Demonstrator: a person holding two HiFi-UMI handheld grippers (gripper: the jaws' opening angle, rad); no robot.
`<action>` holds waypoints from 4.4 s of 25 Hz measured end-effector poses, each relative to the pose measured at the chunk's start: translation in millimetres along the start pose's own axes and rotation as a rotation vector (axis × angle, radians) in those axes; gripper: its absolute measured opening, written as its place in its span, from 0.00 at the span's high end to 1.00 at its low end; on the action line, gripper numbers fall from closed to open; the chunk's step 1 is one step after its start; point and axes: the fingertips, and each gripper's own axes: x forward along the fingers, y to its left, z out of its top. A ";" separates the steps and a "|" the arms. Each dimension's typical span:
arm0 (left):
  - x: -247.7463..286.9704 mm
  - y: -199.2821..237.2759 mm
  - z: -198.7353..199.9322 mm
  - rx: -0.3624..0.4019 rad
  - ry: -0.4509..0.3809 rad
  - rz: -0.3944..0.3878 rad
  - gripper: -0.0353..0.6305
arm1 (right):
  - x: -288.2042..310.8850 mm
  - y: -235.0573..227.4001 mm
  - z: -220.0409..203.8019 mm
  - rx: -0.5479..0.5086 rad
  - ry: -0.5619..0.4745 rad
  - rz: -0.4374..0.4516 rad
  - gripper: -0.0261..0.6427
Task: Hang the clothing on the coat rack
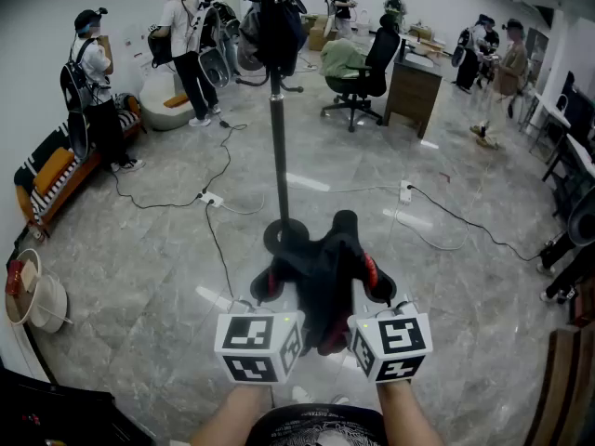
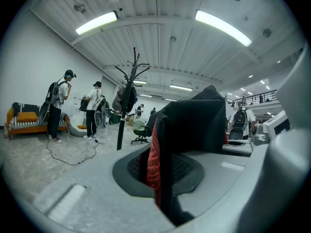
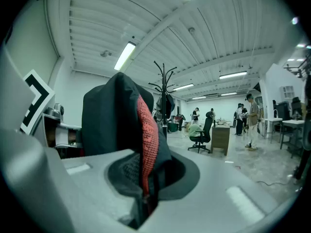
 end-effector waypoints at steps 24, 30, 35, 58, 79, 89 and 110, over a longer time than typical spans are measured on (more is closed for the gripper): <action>21.6 16.5 5.3 -0.014 -0.006 0.029 0.91 | 28.4 -4.9 4.1 0.026 -0.020 0.036 0.92; 55.8 14.9 9.5 -0.015 -0.003 0.047 0.91 | 54.7 -28.9 6.6 0.032 -0.021 0.059 0.92; 85.2 16.4 15.1 -0.019 -0.003 0.062 0.91 | 80.7 -46.7 10.3 0.035 -0.021 0.084 0.92; 227.2 16.9 38.3 -0.004 0.011 0.166 0.91 | 197.0 -142.4 24.9 0.051 -0.031 0.197 0.92; 306.1 42.0 58.1 -0.018 0.004 0.210 0.91 | 277.9 -177.6 40.6 0.038 -0.035 0.258 0.92; 352.9 85.2 75.3 -0.021 0.011 0.171 0.91 | 340.7 -177.2 53.6 0.043 -0.026 0.219 0.93; 440.5 187.1 112.8 -0.028 0.006 0.021 0.91 | 461.6 -163.1 78.7 0.039 -0.009 0.061 0.92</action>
